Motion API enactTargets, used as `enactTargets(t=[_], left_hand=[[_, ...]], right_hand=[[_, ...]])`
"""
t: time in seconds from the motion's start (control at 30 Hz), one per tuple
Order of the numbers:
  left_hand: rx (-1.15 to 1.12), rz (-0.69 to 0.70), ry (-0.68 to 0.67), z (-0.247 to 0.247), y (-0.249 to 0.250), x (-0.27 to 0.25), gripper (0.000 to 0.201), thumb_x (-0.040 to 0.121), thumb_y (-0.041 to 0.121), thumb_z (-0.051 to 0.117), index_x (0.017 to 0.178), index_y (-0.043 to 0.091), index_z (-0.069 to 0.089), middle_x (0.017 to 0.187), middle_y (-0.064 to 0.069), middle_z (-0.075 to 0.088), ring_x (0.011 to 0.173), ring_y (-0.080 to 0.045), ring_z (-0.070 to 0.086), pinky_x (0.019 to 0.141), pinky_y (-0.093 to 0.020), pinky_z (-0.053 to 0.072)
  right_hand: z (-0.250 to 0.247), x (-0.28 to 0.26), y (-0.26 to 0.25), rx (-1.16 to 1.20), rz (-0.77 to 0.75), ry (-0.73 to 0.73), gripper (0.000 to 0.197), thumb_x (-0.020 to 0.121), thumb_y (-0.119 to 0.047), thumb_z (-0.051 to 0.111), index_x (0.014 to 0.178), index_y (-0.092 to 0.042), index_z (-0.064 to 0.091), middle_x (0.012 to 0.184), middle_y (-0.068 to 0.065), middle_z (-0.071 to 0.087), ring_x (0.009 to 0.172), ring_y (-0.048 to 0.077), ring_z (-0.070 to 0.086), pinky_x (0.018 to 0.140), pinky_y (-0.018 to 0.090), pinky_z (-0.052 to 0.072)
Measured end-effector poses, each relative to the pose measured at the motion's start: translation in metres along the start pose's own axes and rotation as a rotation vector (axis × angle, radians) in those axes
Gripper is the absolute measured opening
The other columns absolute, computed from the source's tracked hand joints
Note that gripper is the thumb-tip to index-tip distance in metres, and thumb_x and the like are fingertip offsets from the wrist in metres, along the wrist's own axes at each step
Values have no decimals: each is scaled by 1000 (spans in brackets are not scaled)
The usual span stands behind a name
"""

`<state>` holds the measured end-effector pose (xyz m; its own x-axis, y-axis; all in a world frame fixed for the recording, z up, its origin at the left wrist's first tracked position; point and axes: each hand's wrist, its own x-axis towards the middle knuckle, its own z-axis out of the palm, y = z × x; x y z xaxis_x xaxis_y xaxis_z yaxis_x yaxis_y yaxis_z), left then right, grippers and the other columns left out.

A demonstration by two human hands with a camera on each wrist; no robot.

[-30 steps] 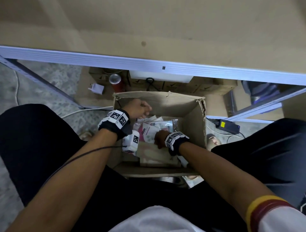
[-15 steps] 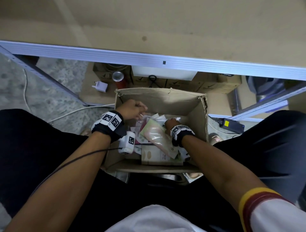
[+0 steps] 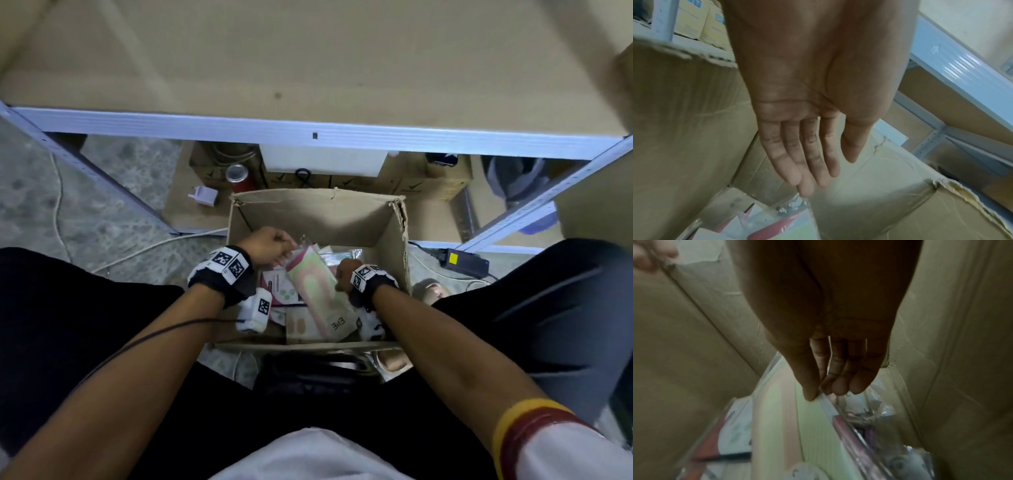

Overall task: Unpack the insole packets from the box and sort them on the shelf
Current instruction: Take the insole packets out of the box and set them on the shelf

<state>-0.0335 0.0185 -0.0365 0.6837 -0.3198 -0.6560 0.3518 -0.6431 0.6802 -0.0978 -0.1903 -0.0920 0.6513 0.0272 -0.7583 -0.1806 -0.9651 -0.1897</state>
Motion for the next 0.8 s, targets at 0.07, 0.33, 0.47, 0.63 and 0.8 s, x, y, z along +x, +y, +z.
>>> enactTargets(t=[0.07,0.33,0.47,0.63,0.8], left_hand=[[52,-26,-7,6,1,3,12,100,18,56,95,12,65,84,-8,66,64,-15,58,63,-27,49],[274,-152,-111,45,1,28,28,99,14,58,113,-7,69,109,-22,71,78,-27,67,75,-36,59],[390,-189,-216,72,2,34,29,95,11,63,115,-8,69,114,-22,72,88,-31,74,82,-39,61],[527,-158,-292,95,2,41,26,94,10,63,116,-1,72,117,-18,73,108,-30,71,94,-39,57],[738,-110,-324,120,-9,53,35,91,20,69,124,10,69,127,-8,68,117,-23,65,92,-28,52]], right_hand=[[-10,-7,-2,44,-20,56,35,92,-21,64,120,-1,65,127,18,63,116,32,61,96,38,51],[-72,-38,-1,21,-23,255,17,86,-16,64,98,-7,71,102,16,69,90,34,67,81,38,58],[-100,-60,5,-10,-91,327,4,82,-13,61,85,-14,64,92,9,68,84,29,66,74,34,57],[-119,-84,3,52,-201,401,12,81,-6,60,80,-15,67,88,4,67,85,25,65,77,37,59],[-131,-99,4,151,-330,448,6,85,-13,65,85,-19,67,88,1,66,83,22,64,79,39,58]])
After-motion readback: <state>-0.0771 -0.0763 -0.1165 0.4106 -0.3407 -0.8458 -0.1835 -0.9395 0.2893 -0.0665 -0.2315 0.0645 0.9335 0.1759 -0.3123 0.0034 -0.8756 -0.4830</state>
